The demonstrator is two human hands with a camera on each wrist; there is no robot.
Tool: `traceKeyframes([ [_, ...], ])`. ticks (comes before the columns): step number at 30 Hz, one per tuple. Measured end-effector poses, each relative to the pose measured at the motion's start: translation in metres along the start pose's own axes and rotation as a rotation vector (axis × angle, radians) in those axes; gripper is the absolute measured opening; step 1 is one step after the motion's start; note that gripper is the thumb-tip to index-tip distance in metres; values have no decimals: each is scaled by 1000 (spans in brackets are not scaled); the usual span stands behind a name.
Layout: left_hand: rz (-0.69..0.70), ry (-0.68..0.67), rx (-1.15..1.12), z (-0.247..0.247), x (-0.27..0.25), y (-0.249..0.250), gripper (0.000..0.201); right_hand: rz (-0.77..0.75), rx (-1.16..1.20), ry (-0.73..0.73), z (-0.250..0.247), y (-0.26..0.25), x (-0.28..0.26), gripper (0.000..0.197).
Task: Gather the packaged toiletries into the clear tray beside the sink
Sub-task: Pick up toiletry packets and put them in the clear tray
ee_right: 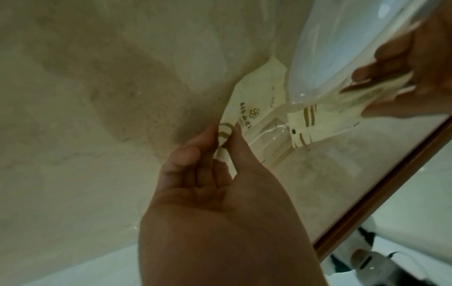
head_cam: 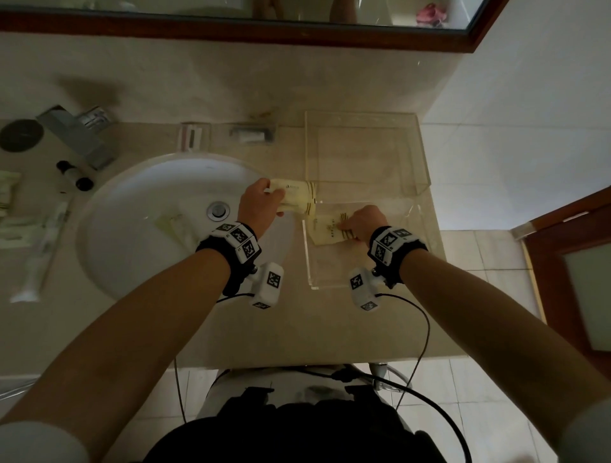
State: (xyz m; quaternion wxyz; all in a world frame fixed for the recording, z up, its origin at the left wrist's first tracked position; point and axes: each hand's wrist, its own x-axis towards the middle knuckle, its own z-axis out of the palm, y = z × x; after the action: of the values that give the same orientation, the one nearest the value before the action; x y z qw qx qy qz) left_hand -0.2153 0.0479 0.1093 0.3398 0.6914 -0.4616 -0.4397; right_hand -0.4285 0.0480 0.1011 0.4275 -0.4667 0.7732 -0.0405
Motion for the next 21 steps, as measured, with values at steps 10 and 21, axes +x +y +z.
traceKeyframes([
  [10,20,-8,-25,7,-6,3,18,-85,-336,191,-9,4,-20,56],
  [21,40,7,-44,9,-13,2,21,-432,-430,-28,1,11,-21,45],
])
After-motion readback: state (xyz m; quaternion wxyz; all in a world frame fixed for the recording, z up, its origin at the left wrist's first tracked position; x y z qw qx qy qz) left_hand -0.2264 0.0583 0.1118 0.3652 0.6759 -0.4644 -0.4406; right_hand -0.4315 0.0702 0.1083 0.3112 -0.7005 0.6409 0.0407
